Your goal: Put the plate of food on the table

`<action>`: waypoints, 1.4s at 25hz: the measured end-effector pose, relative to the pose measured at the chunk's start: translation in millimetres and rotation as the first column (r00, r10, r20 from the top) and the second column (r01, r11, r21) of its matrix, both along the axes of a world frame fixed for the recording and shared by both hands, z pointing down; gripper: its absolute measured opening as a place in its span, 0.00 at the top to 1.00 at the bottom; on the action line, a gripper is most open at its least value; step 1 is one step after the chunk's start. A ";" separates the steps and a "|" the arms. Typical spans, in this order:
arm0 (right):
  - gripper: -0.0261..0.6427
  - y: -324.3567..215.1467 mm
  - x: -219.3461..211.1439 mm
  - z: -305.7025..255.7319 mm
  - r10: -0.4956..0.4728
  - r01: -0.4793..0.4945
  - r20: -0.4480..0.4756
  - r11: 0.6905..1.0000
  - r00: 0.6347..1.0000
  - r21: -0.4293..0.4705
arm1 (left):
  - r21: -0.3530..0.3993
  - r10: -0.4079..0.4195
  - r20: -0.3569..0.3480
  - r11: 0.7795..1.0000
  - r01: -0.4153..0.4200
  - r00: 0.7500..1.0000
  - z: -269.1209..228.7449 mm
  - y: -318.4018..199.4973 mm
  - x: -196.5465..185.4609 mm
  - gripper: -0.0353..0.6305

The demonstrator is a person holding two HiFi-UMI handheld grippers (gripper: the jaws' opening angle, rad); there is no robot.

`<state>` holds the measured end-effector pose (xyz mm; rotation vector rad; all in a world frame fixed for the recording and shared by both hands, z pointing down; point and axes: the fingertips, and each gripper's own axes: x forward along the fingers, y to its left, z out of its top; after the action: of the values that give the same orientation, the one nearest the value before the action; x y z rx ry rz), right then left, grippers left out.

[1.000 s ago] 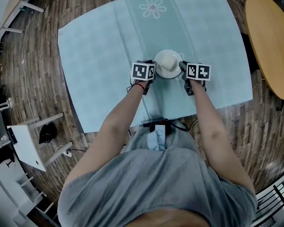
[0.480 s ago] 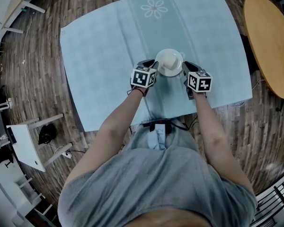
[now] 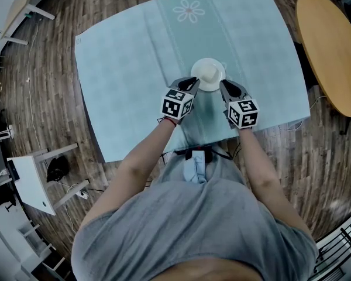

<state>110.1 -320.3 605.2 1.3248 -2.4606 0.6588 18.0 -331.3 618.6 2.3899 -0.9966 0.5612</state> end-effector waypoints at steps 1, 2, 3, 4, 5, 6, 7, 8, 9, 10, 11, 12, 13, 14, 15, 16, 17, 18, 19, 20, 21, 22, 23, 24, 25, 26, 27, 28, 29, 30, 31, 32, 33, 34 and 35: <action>0.90 5.7 -2.7 -4.6 -0.011 0.011 0.002 1.000 1.000 0.013 | 0.020 0.016 -0.006 1.000 -0.016 1.000 -5.4 5.0 1.9 0.87; 0.90 11.3 -5.1 -9.2 -0.021 0.021 0.003 0.999 1.000 0.027 | 0.045 0.036 -0.007 0.998 -0.036 0.999 -10.8 10.0 3.6 0.88; 0.90 16.8 -7.3 -14.0 -0.029 0.029 0.004 0.999 1.000 0.041 | 0.072 0.056 -0.005 0.996 -0.056 0.998 -16.1 14.9 5.0 0.88; 0.90 22.1 -9.0 -18.5 -0.036 0.036 0.005 0.998 0.999 0.053 | 0.098 0.074 -0.003 0.992 -0.074 0.997 -21.1 19.9 6.1 0.88; 0.90 27.3 -10.2 -22.8 -0.041 0.041 0.006 0.997 0.999 0.065 | 0.119 0.089 -0.005 0.989 -0.087 0.996 -25.7 25.2 6.8 0.89; 0.90 32.6 -11.1 -26.8 -0.046 0.045 0.008 0.996 0.999 0.073 | 0.135 0.100 -0.009 0.986 -0.098 0.995 -29.8 30.9 7.4 0.90; 0.90 38.1 -11.7 -30.4 -0.049 0.047 0.013 0.996 0.999 0.080 | 0.148 0.110 -0.015 0.983 -0.106 0.994 -33.4 37.3 7.8 0.90; 0.90 43.5 -12.0 -33.9 -0.049 0.047 0.020 0.995 0.999 0.087 | 0.160 0.119 -0.020 0.980 -0.114 0.993 -36.6 43.9 8.1 0.90; 0.90 48.6 -12.0 -37.5 -0.047 0.045 0.025 0.995 0.999 0.094 | 0.171 0.128 -0.025 0.978 -0.122 0.991 -39.8 50.4 8.1 0.91; 0.90 52.8 -11.6 -40.9 -0.045 0.042 0.024 0.994 0.999 0.103 | 0.183 0.135 -0.030 0.975 -0.128 0.990 -43.2 56.3 8.1 0.91; 0.90 56.2 -11.3 -44.4 -0.041 0.040 0.013 0.992 0.999 0.116 | 0.196 0.142 -0.036 0.972 -0.133 0.989 -46.9 61.3 7.8 0.91; 0.90 59.0 -11.2 -47.9 -0.038 0.038 -0.003 0.990 0.999 0.133 | 0.209 0.149 -0.044 0.968 -0.137 0.988 -50.8 65.9 7.1 0.91; 0.90 61.7 -11.5 -51.9 -0.035 0.038 -0.020 0.988 0.999 0.151 | 0.222 0.156 -0.052 0.965 -0.141 0.986 -55.0 70.5 6.2 0.91; 0.90 64.8 -12.0 -56.6 -0.031 0.037 -0.035 0.985 0.999 0.170 | 0.236 0.163 -0.060 0.961 -0.144 0.985 -59.6 75.4 5.5 0.91; 0.90 68.5 -12.9 -61.9 -0.028 0.036 -0.045 0.981 0.999 0.189 | 0.251 0.170 -0.069 0.957 -0.148 0.983 -64.4 80.5 4.8 0.91; 0.90 72.8 -14.4 -67.6 -0.028 0.038 -0.051 0.978 0.998 0.207 | 0.266 0.178 -0.076 0.952 -0.152 0.981 -69.4 85.7 4.2 0.91; 0.90 77.6 -16.6 -73.2 -0.030 0.041 -0.054 0.974 0.998 0.223 | 0.279 0.185 -0.080 0.948 -0.156 0.980 -73.9 90.8 3.4 0.91; 0.90 82.4 -19.2 -78.4 -0.034 0.047 -0.056 0.970 0.998 0.237 | 0.290 0.191 -0.083 0.944 -0.160 0.978 -77.9 95.6 2.7 0.91; 0.90 87.1 -21.9 -83.1 -0.039 0.052 -0.058 0.967 0.998 0.248 | 0.300 0.198 -0.085 0.940 -0.164 0.977 -81.4 100.1 2.3 0.91; 0.90 91.4 -24.2 -87.1 -0.043 0.057 -0.060 0.965 0.997 0.256 | 0.309 0.205 -0.087 0.936 -0.170 0.975 -84.7 104.1 2.5 0.91; 0.90 94.9 -25.9 -90.6 -0.045 0.059 -0.059 0.963 0.997 0.262 | 0.316 0.212 -0.089 0.933 -0.174 0.973 -87.9 107.4 3.2 0.91; 0.90 97.7 -26.8 -93.6 -0.045 0.059 -0.058 0.962 0.997 0.266 | 0.323 0.218 -0.093 0.930 -0.178 0.972 -91.3 109.9 4.0 0.91; 0.90 99.8 -27.5 -96.4 -0.044 0.058 -0.056 0.961 0.997 0.269 | 0.329 0.222 -0.099 0.927 -0.178 0.970 -94.8 111.8 4.5 0.91; 0.90 101.7 -28.3 -98.9 -0.044 0.057 -0.054 0.961 0.998 0.272 | 0.335 0.223 -0.105 0.925 -0.176 0.969 -98.4 113.4 4.2 0.91; 0.90 104.1 -29.4 -101.1 -0.045 0.058 -0.054 0.960 0.998 0.274 | 0.340 0.221 -0.113 0.925 -0.172 0.969 -101.9 115.1 3.1 0.91; 0.90 107.2 -30.8 -102.9 -0.048 0.062 -0.059 0.959 0.997 0.277 | 0.344 0.219 -0.122 0.924 -0.165 0.968 -105.2 117.2 1.6 0.91; 0.90 110.9 -32.2 -104.6 -0.052 0.069 -0.065 0.958 0.997 0.279 | 0.346 0.216 -0.134 0.925 -0.159 0.967 -108.6 119.6 0.0 0.91; 0.90 114.9 -33.6 -106.6 -0.057 0.074 -0.069 0.957 0.996 0.281 | 0.350 0.215 -0.145 0.924 -0.153 0.966 -112.3 122.3 -1.5 0.91; 0.90 118.8 -35.2 -109.0 -0.060 0.077 -0.069 0.956 0.996 0.283 | 0.355 0.214 -0.156 0.923 -0.148 0.964 -116.3 125.0 -3.1 0.91; 0.90 122.6 -37.2 -111.9 -0.061 0.077 -0.065 0.956 0.996 0.284 | 0.362 0.215 -0.165 0.921 -0.144 0.962 -120.5 127.9 -4.9 0.91; 0.90 126.5 -39.5 -114.9 -0.062 0.076 -0.059 0.955 0.996 0.286 | 0.369 0.218 -0.172 0.919 -0.142 0.961 -124.6 131.1 -6.7 0.91; 0.90 130.5 -41.7 -117.5 -0.063 0.076 -0.055 0.955 0.996 0.287 | 0.377 0.222 -0.177 0.915 -0.142 0.959 -128.3 134.8 -8.1 0.91; 0.90 134.7 -44.1 -119.7 -0.066 0.079 -0.055 0.954 0.996 0.288 | 0.385 0.228 -0.178 0.911 -0.146 0.957 -131.3 139.0 -8.8 0.91; 0.90 138.9 -46.6 -121.5 -0.071 0.085 -0.059 0.954 0.996 0.289 | 0.393 0.236 -0.174 0.907 -0.153 0.956 -133.6 143.4 -8.9 0.91; 0.90 142.9 -49.5 -122.9 -0.079 0.095 -0.066 0.953 0.995 0.289 | 0.400 0.246 -0.167 0.902 -0.162 0.955 -135.1 147.6 -8.8 0.91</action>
<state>60.6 -177.5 482.3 1.3025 -2.6296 0.2400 9.2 -183.7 483.5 2.8537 -0.8223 0.1786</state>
